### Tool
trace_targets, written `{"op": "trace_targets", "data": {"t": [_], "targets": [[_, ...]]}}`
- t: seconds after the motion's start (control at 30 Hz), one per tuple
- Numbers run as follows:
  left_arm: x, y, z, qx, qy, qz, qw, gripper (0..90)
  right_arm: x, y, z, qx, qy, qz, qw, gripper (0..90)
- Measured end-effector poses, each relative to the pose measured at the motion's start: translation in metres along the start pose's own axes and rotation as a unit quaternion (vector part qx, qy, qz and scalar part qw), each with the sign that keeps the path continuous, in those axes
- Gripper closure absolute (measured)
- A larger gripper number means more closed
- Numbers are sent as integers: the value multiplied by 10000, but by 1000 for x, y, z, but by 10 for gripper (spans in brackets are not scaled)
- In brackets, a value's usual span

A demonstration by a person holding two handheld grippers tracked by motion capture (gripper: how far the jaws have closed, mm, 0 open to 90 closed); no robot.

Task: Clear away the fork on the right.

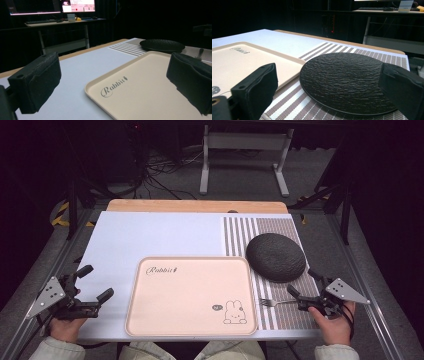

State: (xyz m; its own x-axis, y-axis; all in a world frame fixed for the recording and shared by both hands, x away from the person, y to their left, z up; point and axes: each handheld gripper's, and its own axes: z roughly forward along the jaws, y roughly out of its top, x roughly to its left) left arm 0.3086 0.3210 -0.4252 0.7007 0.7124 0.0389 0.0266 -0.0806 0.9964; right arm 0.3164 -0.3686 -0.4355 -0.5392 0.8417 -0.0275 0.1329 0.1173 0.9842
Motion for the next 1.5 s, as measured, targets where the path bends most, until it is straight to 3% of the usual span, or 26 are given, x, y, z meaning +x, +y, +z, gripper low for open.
{"op": "trace_targets", "data": {"t": [0.47,0.67,0.97,1.23,1.33,1.37,1.5], "targets": [[0,0,0,-2,3,5,10000,3,1,0,0,3,37,-10,10000,31],[0,0,0,32,-3,12,10000,3,1,3,1,-105,84,118,9998,29],[-1,0,1,52,7,16,10000,3,2,23,20,-110,290,-48,9995,19],[0,-1,1,35,5,-4,10000,3,1,30,38,-62,394,46,9992,12],[0,-1,1,50,10,-3,10000,3,1,33,40,-1,450,51,9990,10],[-1,-1,1,47,19,1,10000,3,2,35,41,52,479,-53,9988,11],[-1,-1,1,51,25,-6,10000,3,6,44,49,523,683,-136,9962,27]]}}
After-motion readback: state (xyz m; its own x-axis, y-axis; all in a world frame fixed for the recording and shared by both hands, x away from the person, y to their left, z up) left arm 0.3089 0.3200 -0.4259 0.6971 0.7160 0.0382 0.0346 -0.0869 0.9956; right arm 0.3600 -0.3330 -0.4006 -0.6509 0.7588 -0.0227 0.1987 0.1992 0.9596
